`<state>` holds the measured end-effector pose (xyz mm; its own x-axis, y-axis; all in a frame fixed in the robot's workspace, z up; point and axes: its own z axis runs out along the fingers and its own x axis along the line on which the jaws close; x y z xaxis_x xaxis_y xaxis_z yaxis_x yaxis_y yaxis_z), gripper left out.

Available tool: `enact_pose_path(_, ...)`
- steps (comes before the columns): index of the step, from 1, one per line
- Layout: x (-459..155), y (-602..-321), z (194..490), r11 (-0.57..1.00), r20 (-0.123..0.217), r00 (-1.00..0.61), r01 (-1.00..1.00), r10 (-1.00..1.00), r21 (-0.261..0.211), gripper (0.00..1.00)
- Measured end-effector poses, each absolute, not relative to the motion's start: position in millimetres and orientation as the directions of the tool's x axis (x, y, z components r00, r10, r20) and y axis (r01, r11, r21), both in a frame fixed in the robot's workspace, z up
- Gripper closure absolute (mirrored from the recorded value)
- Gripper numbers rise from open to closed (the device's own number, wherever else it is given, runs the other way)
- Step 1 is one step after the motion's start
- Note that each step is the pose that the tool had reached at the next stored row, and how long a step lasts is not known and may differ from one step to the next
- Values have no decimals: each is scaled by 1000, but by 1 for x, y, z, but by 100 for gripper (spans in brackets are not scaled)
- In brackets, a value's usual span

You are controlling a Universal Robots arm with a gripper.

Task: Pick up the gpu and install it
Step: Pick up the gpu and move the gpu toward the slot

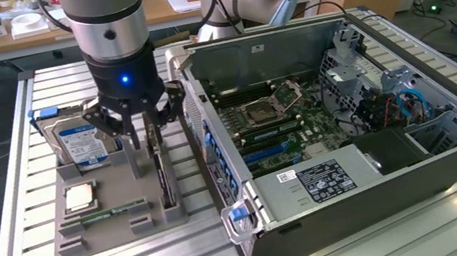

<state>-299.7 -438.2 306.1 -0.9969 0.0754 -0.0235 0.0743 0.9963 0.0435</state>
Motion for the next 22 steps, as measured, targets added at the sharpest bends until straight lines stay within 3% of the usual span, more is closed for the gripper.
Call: enact_pose_path(22, -298, -438, 292, 996, -23, -997, 74, 75, 43, 58)
